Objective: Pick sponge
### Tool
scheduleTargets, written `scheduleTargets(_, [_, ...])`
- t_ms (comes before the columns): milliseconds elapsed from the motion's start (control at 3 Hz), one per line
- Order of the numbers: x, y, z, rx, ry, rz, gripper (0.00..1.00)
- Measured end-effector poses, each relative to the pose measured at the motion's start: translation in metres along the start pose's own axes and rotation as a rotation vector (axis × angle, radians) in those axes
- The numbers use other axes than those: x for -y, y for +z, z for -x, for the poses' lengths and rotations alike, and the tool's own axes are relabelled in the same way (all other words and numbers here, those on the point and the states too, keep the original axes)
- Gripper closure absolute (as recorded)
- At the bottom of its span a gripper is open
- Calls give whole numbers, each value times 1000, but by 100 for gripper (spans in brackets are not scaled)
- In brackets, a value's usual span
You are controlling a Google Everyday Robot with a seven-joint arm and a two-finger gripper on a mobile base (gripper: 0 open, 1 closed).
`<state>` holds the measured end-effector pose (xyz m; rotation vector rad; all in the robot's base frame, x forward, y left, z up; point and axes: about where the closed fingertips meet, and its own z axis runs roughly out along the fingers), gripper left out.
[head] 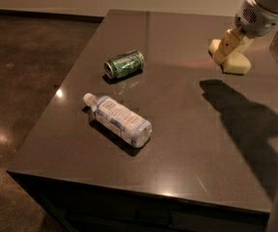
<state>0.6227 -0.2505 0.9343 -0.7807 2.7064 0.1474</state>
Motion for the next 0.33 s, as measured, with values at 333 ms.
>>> scheduleTargets(333, [1, 2, 4, 9, -2, -3, 100])
